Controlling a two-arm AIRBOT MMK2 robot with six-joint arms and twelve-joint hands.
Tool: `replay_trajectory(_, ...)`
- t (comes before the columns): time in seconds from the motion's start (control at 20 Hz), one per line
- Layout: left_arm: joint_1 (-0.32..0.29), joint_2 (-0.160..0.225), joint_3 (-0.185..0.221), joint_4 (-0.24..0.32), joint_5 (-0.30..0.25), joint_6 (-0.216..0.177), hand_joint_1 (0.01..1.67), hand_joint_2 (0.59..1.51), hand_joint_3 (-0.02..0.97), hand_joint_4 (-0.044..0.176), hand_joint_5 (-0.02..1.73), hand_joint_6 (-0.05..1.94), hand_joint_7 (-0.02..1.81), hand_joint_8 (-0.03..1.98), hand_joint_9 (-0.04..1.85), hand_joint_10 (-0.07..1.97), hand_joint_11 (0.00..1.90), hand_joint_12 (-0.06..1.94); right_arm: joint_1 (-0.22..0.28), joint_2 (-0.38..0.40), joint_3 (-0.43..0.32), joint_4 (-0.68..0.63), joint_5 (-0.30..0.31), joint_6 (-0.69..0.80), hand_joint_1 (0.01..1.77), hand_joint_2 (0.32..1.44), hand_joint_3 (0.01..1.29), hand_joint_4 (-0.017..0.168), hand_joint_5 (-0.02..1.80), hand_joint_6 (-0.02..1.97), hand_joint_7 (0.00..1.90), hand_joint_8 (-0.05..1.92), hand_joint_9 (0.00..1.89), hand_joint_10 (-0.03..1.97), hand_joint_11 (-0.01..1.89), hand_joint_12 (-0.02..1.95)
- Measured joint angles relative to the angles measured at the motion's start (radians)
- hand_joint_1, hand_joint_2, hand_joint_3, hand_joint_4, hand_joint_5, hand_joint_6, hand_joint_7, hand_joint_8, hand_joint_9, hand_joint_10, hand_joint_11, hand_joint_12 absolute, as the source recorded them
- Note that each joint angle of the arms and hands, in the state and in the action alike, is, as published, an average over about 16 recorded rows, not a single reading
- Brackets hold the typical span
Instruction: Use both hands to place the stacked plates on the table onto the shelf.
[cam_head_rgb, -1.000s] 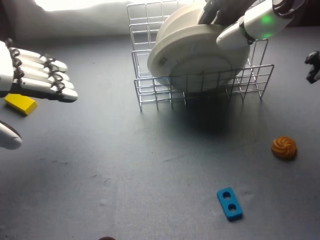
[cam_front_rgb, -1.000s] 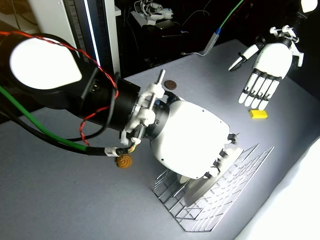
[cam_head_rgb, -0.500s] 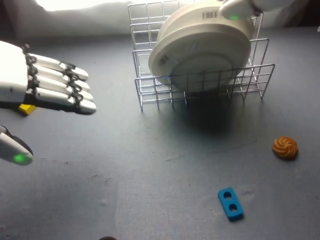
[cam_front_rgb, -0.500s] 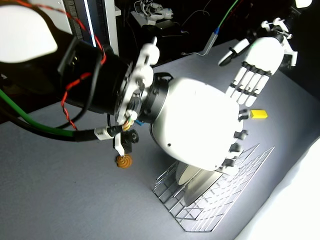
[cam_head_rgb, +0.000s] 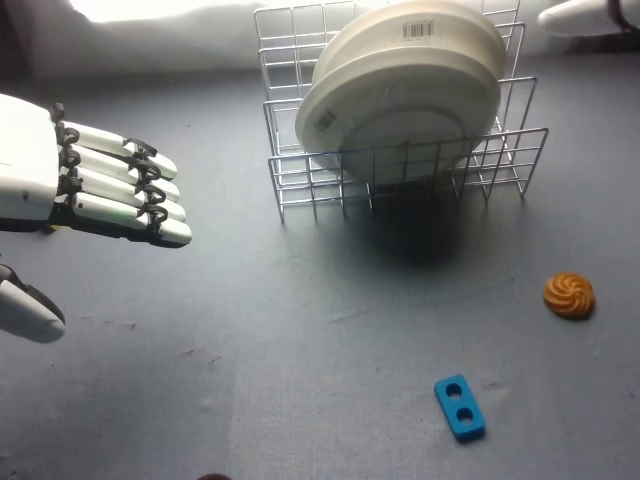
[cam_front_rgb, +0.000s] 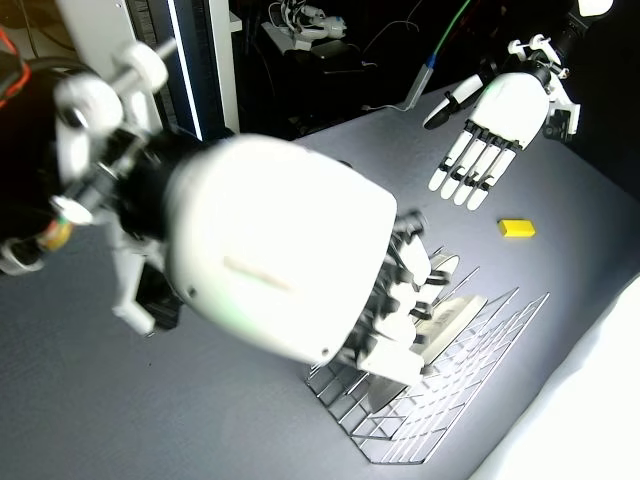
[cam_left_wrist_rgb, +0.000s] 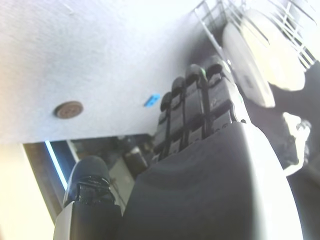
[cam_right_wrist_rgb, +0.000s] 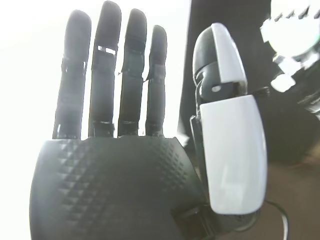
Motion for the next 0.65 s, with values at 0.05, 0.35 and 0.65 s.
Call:
replay_trajectory(0.05,0.0,0.0,-0.002,0.001,0.001,0.0,0.01,1.194,0.021,-0.001,0.1,0.02,0.17,0.0,0.14,0.01,0.02,0.14,-0.01,0.021,-0.016,0.066,0.013,-0.087,0.97,1.09,0.01,0.0,0.79,0.1,0.92,0.0,0.75,0.54,0.47,1.29)
replay_trajectory(0.35,0.0,0.001,-0.01,0.004,0.008,-0.007,0.01,1.194,0.022,0.0,0.14,0.02,0.24,0.01,0.22,0.02,0.02,0.3,-0.08,0.137,-0.112,0.426,0.081,-0.564,0.95,1.09,0.01,0.001,0.8,0.08,0.92,0.01,0.75,0.55,0.47,1.23)
replay_trajectory(0.65,0.0,0.001,-0.017,0.004,0.012,-0.012,0.01,1.194,0.022,0.0,0.17,0.02,0.3,0.02,0.27,0.03,0.02,0.41,-0.117,0.195,-0.157,0.561,0.093,-0.728,0.94,1.09,0.01,0.001,0.81,0.07,0.94,0.01,0.76,0.56,0.48,1.19)
